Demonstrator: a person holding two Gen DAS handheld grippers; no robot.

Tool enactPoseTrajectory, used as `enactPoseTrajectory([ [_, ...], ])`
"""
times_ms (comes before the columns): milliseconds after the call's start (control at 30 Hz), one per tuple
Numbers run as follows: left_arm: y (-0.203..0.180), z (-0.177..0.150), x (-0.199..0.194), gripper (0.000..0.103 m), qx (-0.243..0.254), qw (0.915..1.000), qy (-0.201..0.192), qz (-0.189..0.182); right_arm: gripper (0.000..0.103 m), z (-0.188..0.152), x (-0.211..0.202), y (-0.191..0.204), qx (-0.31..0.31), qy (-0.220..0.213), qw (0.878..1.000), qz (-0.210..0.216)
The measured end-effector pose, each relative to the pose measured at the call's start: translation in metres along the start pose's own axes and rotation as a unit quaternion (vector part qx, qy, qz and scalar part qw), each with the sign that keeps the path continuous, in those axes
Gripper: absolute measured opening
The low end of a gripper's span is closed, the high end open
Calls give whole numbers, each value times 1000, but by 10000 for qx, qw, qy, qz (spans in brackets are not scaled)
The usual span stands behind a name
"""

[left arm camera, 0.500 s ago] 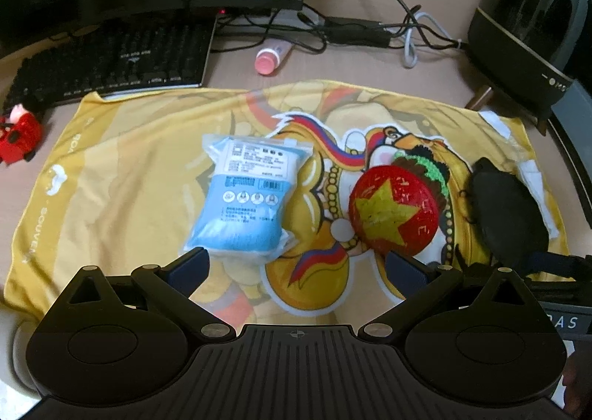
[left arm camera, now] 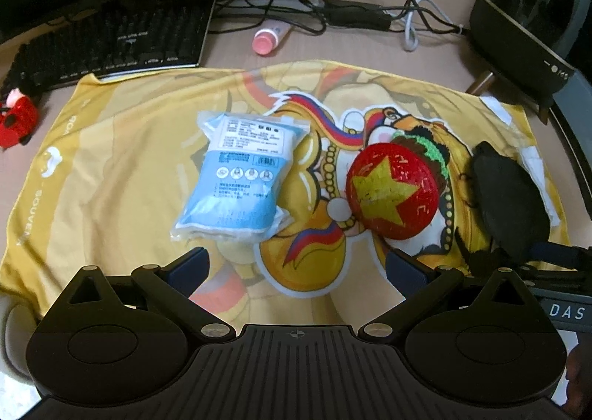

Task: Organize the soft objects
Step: 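Move the right gripper toward the white tissue beside the black container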

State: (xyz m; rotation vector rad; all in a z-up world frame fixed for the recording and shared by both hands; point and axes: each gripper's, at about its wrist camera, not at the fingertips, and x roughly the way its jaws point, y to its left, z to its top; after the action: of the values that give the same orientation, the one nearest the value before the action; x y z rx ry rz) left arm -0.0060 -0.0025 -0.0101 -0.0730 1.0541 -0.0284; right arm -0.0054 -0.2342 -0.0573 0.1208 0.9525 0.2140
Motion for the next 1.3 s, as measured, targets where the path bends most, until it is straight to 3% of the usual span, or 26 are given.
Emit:
enactPoseTrajectory([
  [633,-2,3,6,103,28,9998,201,0,103,2,1,-5,-4,47,10000,15],
  [1300,3,8,21,103,134,9984,380,-388,103,1,0,-3,243,58,9994,-238],
])
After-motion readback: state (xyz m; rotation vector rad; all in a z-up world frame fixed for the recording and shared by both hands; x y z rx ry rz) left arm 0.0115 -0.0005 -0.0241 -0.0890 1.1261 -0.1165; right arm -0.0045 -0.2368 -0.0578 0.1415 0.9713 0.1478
